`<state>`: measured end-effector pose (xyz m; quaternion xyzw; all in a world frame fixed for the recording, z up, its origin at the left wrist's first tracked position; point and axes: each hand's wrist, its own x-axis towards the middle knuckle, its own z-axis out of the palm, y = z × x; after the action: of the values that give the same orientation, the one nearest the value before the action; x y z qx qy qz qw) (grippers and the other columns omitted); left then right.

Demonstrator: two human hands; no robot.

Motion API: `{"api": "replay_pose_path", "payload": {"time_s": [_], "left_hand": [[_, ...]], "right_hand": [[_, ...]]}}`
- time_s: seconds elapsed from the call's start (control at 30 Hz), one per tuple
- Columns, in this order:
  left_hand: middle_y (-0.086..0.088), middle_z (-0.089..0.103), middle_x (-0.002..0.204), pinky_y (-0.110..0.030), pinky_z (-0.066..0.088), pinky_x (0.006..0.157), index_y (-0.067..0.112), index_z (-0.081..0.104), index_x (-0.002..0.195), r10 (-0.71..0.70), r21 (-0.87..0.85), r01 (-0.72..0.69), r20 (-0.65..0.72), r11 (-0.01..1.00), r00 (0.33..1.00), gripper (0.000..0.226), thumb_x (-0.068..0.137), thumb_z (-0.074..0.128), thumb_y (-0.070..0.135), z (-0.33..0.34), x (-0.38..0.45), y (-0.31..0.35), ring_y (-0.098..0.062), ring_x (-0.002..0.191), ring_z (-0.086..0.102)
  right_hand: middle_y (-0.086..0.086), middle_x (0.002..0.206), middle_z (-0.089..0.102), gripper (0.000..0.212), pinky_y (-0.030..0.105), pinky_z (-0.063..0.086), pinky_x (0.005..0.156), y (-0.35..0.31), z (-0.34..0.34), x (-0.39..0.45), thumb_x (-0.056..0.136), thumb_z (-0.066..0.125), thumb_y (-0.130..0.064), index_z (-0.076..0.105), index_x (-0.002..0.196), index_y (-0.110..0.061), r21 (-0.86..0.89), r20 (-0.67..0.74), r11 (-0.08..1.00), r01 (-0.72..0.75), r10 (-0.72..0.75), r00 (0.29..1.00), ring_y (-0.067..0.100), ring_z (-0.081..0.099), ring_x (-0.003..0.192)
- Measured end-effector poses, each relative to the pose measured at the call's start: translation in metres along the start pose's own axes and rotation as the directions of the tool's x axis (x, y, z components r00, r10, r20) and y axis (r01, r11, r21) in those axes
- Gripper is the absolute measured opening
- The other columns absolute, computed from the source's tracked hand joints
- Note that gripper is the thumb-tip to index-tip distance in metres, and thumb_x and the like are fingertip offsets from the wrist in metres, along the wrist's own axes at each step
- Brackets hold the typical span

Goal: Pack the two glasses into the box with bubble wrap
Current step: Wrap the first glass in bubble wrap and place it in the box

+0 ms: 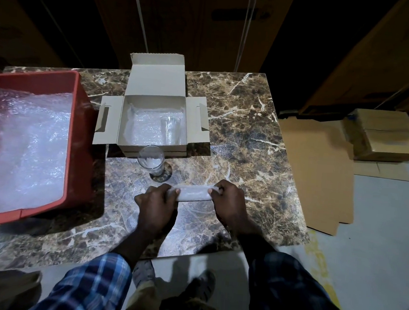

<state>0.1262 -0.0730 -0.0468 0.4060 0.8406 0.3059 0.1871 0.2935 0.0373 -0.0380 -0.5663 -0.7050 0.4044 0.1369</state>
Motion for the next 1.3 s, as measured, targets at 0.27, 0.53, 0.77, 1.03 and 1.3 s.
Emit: {"api": "replay_pose_path", "payload": {"time_s": [0.27, 0.53, 0.77, 1.03, 1.3], "left_hand": [[-0.01, 0.066, 0.088, -0.043, 0.03, 0.085, 0.011, 0.059, 0.094, -0.141, 0.188, 0.155, -0.084, 0.97, 0.986, 0.025, 0.091, 0.069, 0.034, 0.008, -0.002, 0.011, -0.035, 0.098, 0.054], [-0.006, 0.062, 0.107, -0.039, 0.03, 0.077, 0.018, 0.067, 0.11, 0.408, 0.462, -0.386, 0.057, 0.798, 0.911, 0.025, 0.086, 0.064, 0.025, 0.008, -0.011, -0.002, -0.027, 0.095, 0.046], [-0.016, 0.059, 0.127, -0.045, 0.037, 0.088, 0.016, 0.059, 0.134, 0.541, 0.494, -0.605, 0.285, 0.625, 0.791, 0.042, 0.093, 0.066, 0.019, 0.007, -0.017, -0.013, -0.036, 0.105, 0.054], [-0.018, 0.046, 0.146, -0.05, 0.034, 0.1, 0.013, 0.046, 0.147, 0.44, 0.55, -0.546, 0.325, 0.633, 0.837, 0.052, 0.096, 0.036, 0.018, 0.008, -0.034, -0.01, -0.038, 0.122, 0.05], [-0.015, 0.05, 0.144, -0.055, 0.03, 0.1, 0.019, 0.049, 0.145, 0.408, 0.563, -0.525, 0.331, 0.638, 0.851, 0.056, 0.09, 0.043, 0.023, 0.004, -0.033, -0.004, -0.036, 0.114, 0.053]], "right_hand": [[0.015, 0.09, 0.07, 0.022, 0.035, 0.05, 0.066, -0.009, 0.013, -0.002, 0.091, 0.068, -0.025, 0.056, 0.097, -0.007, -0.241, -0.117, 0.968, 0.064, -0.094, 0.989, 0.034, 0.066, 0.083], [0.014, 0.103, 0.059, 0.03, 0.044, 0.052, 0.078, -0.008, 0.019, -0.009, 0.092, 0.064, -0.033, 0.059, 0.105, -0.006, -0.37, -0.174, 0.929, 0.025, -0.096, 0.98, 0.033, 0.057, 0.095], [0.018, 0.095, 0.06, 0.026, 0.042, 0.049, 0.077, -0.005, 0.024, -0.005, 0.092, 0.064, -0.028, 0.062, 0.092, -0.001, -0.241, -0.168, 0.97, -0.012, -0.03, 0.985, 0.036, 0.058, 0.089], [0.007, 0.081, 0.065, 0.022, 0.044, 0.052, 0.075, -0.01, 0.023, -0.007, 0.089, 0.069, -0.031, 0.054, 0.09, -0.015, 0.074, -0.169, 0.984, -0.16, 0.17, 0.971, 0.034, 0.064, 0.081], [-0.02, 0.078, 0.069, 0.03, 0.043, 0.056, 0.087, -0.022, 0.043, -0.024, 0.071, 0.082, -0.025, 0.062, 0.084, -0.043, 0.465, -0.048, 0.836, -0.291, 0.352, 0.935, 0.011, 0.069, 0.084]]}}
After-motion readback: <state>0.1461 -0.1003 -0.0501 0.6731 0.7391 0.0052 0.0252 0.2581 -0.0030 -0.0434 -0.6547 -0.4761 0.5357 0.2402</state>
